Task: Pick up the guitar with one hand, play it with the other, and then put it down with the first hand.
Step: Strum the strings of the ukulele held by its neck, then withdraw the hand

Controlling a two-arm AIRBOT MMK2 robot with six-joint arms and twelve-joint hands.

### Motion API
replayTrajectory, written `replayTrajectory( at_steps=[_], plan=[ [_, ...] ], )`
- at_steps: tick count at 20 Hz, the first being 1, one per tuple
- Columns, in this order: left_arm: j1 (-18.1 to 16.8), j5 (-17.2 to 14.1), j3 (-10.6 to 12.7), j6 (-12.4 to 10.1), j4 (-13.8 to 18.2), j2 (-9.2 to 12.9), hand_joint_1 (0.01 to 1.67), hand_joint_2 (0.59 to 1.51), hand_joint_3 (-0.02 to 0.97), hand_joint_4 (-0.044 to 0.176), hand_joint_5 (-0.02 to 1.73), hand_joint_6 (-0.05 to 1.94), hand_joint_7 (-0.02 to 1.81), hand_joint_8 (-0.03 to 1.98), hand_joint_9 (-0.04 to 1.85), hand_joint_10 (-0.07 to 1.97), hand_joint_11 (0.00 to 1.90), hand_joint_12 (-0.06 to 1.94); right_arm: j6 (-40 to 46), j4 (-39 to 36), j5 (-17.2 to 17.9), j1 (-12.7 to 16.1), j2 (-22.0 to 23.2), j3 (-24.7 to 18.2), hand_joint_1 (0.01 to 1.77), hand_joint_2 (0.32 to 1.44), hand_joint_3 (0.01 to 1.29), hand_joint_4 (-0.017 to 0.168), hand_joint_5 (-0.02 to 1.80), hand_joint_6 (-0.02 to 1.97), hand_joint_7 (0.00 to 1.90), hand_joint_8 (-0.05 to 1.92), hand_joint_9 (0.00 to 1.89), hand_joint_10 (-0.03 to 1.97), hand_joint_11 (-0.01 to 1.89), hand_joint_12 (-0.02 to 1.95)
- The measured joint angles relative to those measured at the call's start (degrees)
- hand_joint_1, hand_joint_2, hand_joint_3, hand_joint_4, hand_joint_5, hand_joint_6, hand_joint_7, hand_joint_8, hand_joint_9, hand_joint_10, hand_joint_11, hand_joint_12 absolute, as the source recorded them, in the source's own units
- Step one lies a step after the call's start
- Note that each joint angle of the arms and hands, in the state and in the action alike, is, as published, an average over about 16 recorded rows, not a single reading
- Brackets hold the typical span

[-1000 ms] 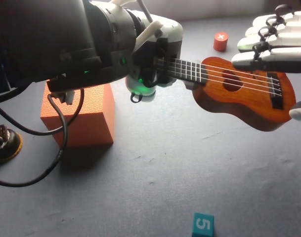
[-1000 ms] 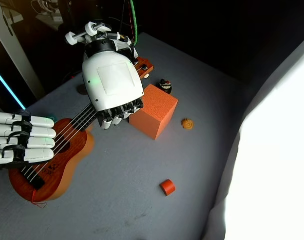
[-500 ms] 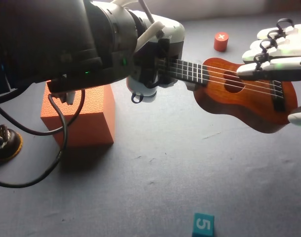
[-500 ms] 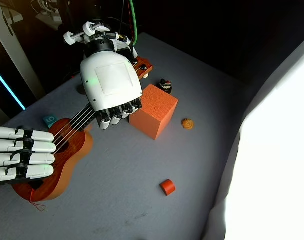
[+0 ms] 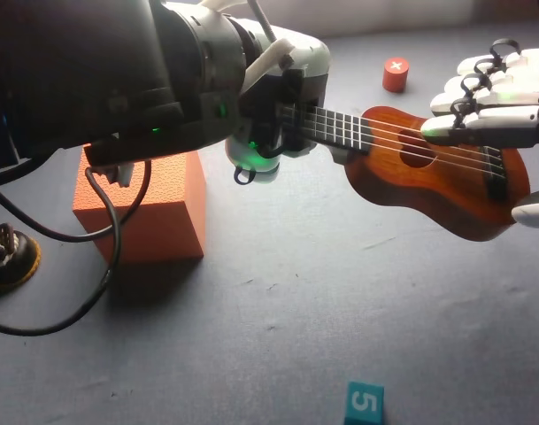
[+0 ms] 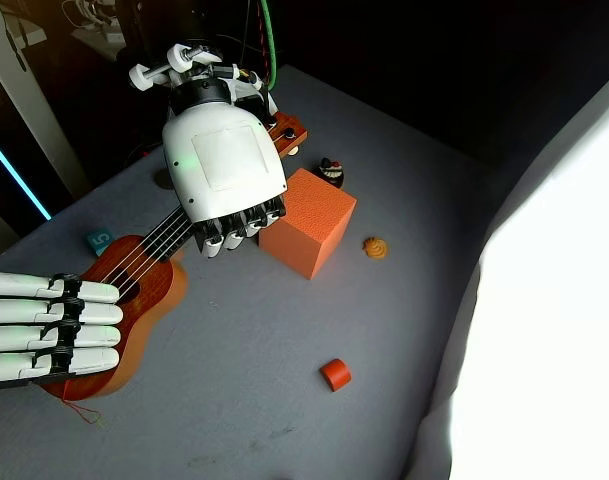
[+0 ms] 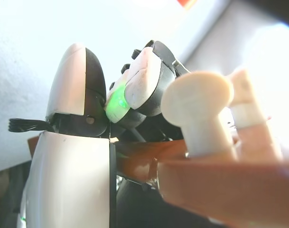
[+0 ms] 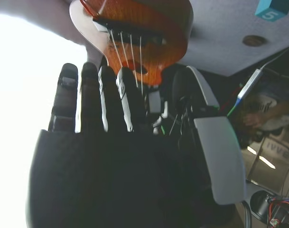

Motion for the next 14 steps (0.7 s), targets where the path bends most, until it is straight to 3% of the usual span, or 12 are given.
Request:
replayTrajectory(
  at_steps=[7, 14],
  plan=[
    [0.00, 0.01, 0.01, 0.17, 0.05, 0.00, 1.53, 1.071, -0.008, -0.005, 1.32, 1.87, 1.34, 1.98, 1.42, 1.94, 1.46, 1.90, -0.11, 0.17, 1.05, -0.80, 0.15, -0.08, 0.45, 1.36, 0.02, -0.006, 0.22, 0.03, 0.10, 0.01, 0.10, 0.02, 0.02, 0.03],
    [-0.08, 0.01, 0.04, 0.28, 0.12, 0.00, 1.53, 1.071, -0.012, -0.005, 1.30, 1.85, 1.33, 1.98, 1.41, 1.94, 1.46, 1.90, -0.14, 0.40, 2.72, -1.29, 0.71, -0.29, 0.49, 1.34, 0.02, -0.007, 0.22, 0.27, 0.15, 0.01, 0.14, 0.01, 0.02, 0.07]
  ],
)
